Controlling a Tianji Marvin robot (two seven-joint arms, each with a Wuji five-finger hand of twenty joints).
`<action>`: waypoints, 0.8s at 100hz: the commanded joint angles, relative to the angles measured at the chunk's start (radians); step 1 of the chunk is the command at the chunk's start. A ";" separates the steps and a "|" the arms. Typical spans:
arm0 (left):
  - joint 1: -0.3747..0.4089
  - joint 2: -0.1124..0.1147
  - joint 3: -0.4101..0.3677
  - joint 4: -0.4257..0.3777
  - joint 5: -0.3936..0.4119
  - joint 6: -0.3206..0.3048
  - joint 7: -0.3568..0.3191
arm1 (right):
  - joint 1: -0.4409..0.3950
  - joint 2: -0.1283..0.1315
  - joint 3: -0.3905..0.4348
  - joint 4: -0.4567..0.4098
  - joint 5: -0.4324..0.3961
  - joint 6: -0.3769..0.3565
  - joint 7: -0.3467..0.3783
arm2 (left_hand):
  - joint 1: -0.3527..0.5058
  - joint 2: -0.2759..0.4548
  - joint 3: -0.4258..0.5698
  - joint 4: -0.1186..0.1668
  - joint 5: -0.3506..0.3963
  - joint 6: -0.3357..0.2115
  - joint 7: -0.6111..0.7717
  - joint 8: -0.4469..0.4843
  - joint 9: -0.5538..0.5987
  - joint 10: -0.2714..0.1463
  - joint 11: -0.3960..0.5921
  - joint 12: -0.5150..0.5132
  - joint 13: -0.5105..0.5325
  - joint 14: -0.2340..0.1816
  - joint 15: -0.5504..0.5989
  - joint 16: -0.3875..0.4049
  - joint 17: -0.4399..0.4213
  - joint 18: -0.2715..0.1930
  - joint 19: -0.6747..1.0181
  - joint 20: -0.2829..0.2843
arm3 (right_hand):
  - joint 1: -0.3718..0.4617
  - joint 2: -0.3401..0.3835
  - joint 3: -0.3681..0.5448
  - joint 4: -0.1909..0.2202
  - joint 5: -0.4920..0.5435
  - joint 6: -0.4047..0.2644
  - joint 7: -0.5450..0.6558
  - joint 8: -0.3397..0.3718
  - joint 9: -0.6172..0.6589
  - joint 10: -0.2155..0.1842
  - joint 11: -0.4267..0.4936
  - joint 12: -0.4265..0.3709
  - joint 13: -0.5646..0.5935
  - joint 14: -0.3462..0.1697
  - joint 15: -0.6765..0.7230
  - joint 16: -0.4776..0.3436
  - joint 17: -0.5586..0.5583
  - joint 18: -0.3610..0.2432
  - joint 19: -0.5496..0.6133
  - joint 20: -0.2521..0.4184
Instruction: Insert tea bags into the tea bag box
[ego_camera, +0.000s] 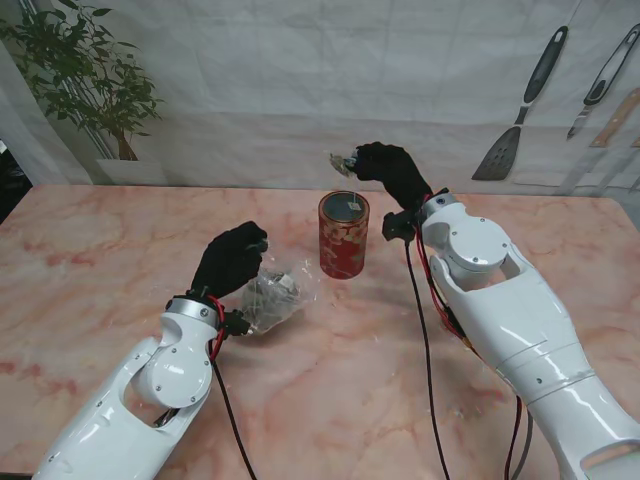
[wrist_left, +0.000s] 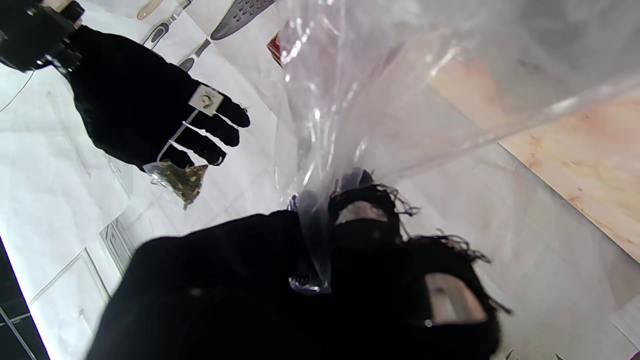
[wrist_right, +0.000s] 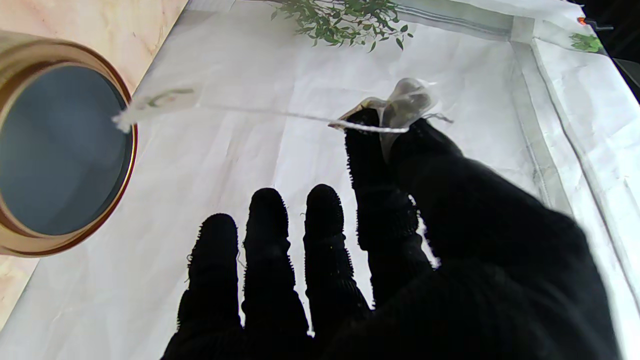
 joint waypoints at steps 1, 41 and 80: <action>-0.003 0.001 0.002 -0.004 -0.006 -0.003 -0.016 | 0.028 -0.013 -0.005 0.022 -0.003 0.013 0.006 | 0.129 0.002 0.130 -0.011 0.009 0.016 0.001 0.011 0.031 -0.016 0.031 0.020 0.054 0.090 0.072 0.012 -0.016 -0.348 0.220 0.001 | 0.004 0.019 0.000 0.004 -0.004 -0.097 0.022 0.012 0.005 -0.029 0.006 0.012 0.014 -0.035 0.021 0.014 0.003 -0.048 -0.006 0.009; -0.001 0.001 -0.004 -0.004 -0.011 -0.002 -0.020 | 0.123 -0.047 -0.050 0.161 -0.005 0.079 -0.012 | 0.129 0.002 0.130 -0.013 0.009 0.016 0.001 0.011 0.029 -0.015 0.029 0.020 0.054 0.090 0.072 0.012 -0.016 -0.348 0.220 0.001 | 0.006 0.021 -0.009 0.006 -0.007 -0.101 0.020 0.013 0.010 -0.031 0.005 0.017 0.022 -0.037 0.021 0.016 0.011 -0.046 -0.010 0.010; 0.005 0.004 -0.016 -0.009 -0.011 -0.010 -0.028 | 0.162 -0.061 -0.076 0.254 -0.077 0.182 -0.033 | 0.129 0.003 0.129 -0.013 0.009 0.016 0.001 0.011 0.030 -0.016 0.029 0.021 0.054 0.090 0.072 0.012 -0.016 -0.348 0.220 0.001 | -0.018 -0.022 0.031 0.006 0.006 -0.075 0.028 -0.013 0.027 -0.023 0.029 0.026 0.037 -0.031 0.043 0.026 0.014 -0.040 0.012 0.017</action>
